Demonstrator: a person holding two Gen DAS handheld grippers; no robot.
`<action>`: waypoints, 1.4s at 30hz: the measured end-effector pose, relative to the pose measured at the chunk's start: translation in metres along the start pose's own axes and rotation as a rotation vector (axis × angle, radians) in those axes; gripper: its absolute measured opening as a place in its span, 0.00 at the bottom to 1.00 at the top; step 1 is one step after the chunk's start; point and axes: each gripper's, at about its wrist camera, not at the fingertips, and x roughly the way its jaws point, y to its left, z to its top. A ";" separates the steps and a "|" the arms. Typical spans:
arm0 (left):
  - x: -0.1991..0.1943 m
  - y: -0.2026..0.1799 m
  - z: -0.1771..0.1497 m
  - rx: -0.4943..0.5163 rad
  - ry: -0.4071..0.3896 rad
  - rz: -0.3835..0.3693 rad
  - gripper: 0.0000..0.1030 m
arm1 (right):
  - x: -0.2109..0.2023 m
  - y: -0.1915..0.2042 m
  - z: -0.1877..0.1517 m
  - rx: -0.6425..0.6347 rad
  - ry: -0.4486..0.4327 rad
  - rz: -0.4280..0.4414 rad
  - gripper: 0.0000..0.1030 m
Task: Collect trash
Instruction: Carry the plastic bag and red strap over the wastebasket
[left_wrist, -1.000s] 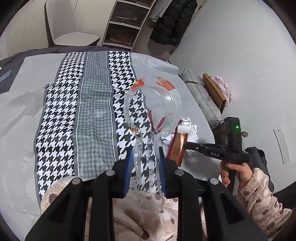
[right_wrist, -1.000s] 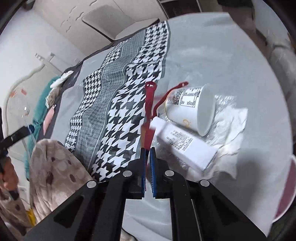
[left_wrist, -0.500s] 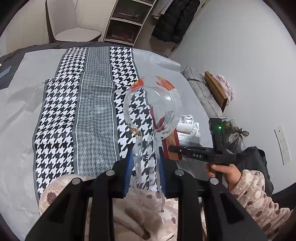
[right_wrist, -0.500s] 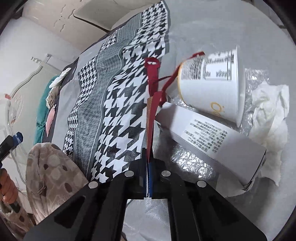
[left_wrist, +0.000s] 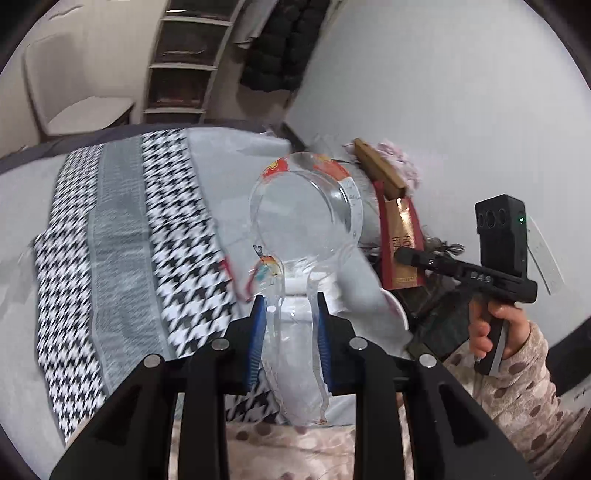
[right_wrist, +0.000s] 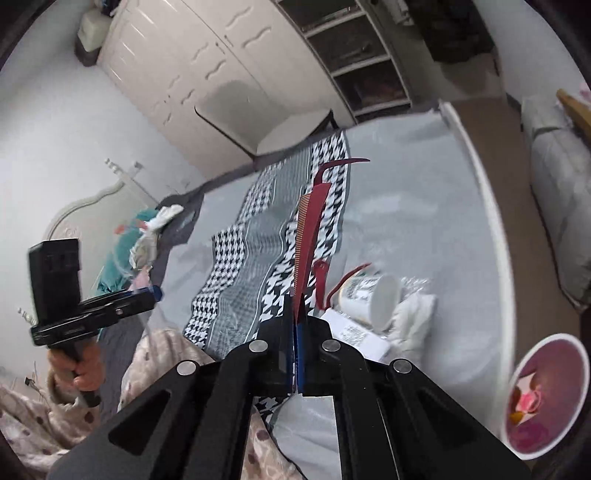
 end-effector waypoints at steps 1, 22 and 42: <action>0.005 -0.011 0.007 0.032 0.002 -0.004 0.25 | -0.019 -0.002 0.003 -0.017 -0.012 -0.015 0.00; 0.245 -0.231 0.064 0.318 0.263 -0.392 0.25 | -0.223 -0.191 -0.132 0.224 -0.142 -0.360 0.00; 0.476 -0.308 -0.005 0.482 0.638 -0.339 0.28 | -0.107 -0.354 -0.207 0.299 0.139 -0.375 0.01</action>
